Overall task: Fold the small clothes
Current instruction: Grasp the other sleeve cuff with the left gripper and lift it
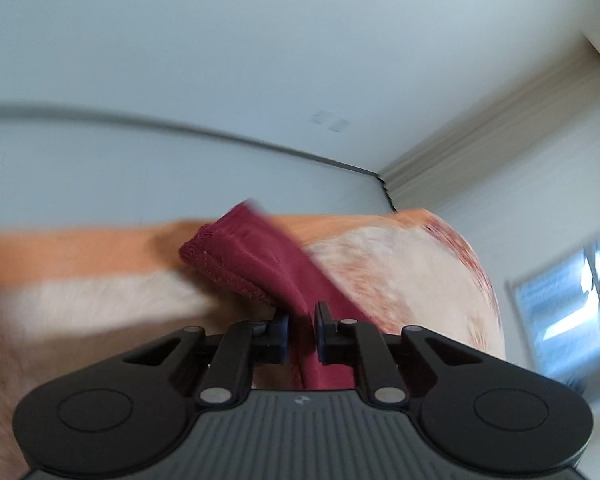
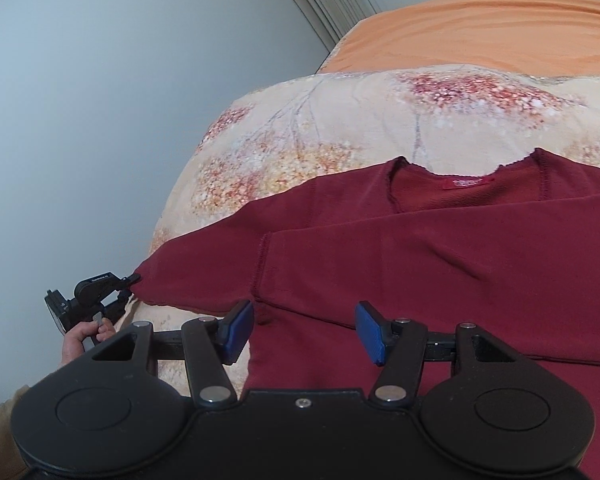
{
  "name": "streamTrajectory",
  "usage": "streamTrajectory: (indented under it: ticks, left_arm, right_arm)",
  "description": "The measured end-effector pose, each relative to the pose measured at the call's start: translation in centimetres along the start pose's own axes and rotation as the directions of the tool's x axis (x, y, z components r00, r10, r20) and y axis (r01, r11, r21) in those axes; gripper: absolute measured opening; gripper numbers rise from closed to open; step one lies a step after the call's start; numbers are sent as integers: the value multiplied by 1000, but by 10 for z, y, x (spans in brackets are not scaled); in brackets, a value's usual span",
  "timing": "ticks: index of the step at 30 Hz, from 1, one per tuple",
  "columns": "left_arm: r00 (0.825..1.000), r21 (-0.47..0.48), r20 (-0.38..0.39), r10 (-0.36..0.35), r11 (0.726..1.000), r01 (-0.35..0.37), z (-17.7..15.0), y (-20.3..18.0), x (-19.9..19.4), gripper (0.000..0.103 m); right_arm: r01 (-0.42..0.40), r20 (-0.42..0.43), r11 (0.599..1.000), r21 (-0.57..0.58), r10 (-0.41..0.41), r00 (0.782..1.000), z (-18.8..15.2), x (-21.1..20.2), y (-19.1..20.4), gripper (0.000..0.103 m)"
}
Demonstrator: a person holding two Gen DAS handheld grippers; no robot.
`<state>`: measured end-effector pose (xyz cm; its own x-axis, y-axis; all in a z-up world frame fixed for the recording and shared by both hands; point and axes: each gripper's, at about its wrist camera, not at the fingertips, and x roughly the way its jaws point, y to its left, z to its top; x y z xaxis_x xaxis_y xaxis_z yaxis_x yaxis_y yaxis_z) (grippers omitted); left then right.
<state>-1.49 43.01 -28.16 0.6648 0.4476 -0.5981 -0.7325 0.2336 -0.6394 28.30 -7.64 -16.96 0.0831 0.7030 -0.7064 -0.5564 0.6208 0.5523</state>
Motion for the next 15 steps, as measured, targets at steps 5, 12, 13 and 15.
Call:
streamTrajectory:
  ticks: [5,12,13,15]
  left_arm:
    - [997,316,-2,-77,946,74,-6,-79,-14,8]
    - [941,654,-223,-254,677,338,-117,-220,-13,7]
    - [934,691,-253,-251,629,356,-141,-236,-11,7]
    - [932,779,-290,-219,511,363,-194,-260,-10,7]
  right_arm:
    - [-40,22,997,65,38,999,4,8,-5,60]
    - [-78,114,958,277,48,992,8,-4,-49,60]
    - [-79,124,949,306,42,991,8,-8,-58,60]
    - [-88,142,924,373,37,989,6,-14,-78,60]
